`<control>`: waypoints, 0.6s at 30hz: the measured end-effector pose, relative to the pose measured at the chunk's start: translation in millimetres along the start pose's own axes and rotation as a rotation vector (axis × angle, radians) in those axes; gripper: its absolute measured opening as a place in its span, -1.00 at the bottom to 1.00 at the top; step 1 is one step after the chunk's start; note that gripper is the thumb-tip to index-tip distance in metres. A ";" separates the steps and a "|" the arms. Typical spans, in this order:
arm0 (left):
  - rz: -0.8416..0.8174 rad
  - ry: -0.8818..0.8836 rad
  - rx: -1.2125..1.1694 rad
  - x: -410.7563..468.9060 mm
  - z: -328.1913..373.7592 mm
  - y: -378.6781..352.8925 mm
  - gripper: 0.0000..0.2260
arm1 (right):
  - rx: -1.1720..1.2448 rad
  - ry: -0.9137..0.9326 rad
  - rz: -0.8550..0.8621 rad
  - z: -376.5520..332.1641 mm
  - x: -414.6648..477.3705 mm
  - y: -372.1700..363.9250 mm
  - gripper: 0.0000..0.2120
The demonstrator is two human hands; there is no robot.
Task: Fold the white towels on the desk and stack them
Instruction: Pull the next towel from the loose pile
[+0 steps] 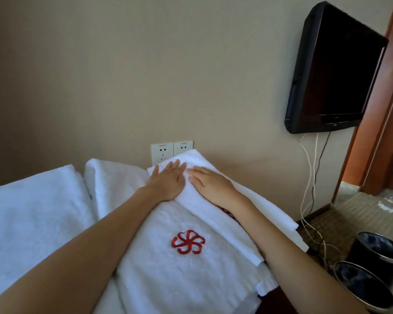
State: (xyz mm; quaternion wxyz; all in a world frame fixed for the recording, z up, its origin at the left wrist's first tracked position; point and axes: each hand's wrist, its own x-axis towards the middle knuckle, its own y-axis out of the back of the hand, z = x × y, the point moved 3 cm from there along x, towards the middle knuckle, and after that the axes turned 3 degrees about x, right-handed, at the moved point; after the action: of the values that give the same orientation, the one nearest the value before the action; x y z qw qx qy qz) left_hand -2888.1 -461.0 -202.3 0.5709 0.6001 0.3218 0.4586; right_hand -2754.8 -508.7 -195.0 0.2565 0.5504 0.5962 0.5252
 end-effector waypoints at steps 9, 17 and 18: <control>-0.028 0.051 -0.006 4.0 -7.2 -15.5 -0.54 | -0.121 -0.067 -0.085 6.1 -47.0 -11.1 -0.52; -0.052 0.081 -0.018 -59.0 34.5 15.3 -0.59 | -0.205 -0.122 -0.149 4.4 -48.0 -11.5 -0.50; -0.110 0.074 -0.010 -78.9 38.4 21.2 -0.59 | -0.223 -0.132 -0.166 1.3 -49.6 -9.6 -0.49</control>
State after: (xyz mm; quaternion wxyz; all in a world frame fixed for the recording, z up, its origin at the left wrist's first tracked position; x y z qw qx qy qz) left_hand -2885.1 -550.8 -193.1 0.5860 0.5614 0.3727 0.4500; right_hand -2744.3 -552.7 -217.6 0.3973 0.5005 0.5595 0.5278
